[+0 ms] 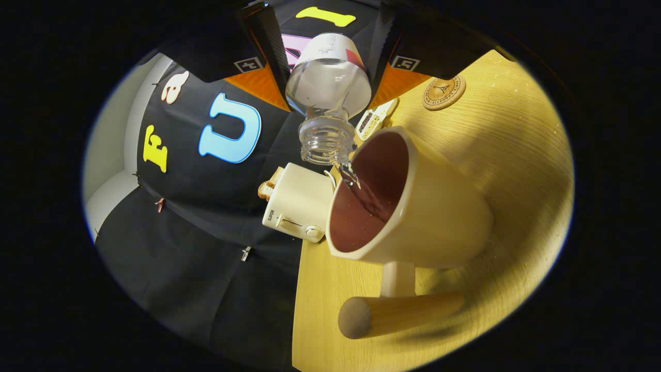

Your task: Take the bottle from table, then pour the juice into the cup, finally place the bottle on the coaster

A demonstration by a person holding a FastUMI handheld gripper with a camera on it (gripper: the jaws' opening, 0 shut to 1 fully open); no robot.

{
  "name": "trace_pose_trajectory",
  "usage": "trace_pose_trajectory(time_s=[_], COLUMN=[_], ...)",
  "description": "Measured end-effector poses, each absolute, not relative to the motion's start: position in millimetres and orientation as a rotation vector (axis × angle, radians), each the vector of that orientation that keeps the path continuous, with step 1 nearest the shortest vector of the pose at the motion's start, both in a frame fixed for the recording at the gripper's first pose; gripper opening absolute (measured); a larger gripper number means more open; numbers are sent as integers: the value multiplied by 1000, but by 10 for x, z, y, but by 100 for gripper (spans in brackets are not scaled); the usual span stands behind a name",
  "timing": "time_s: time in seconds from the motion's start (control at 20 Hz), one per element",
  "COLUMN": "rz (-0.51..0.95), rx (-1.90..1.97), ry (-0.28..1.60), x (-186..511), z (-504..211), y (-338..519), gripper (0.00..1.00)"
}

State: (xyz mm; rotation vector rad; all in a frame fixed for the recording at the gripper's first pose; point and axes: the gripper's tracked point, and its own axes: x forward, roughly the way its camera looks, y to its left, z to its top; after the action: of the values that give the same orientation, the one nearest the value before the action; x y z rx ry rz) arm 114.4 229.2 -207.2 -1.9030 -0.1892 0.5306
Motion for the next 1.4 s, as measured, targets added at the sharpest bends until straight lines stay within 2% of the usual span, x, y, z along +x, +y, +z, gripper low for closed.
trace_pose_trajectory(time_s=[1.4], rz=[567], rx=[-2086], ry=[-358], x=[1166], z=[-1745], y=[2421], gripper=[74])
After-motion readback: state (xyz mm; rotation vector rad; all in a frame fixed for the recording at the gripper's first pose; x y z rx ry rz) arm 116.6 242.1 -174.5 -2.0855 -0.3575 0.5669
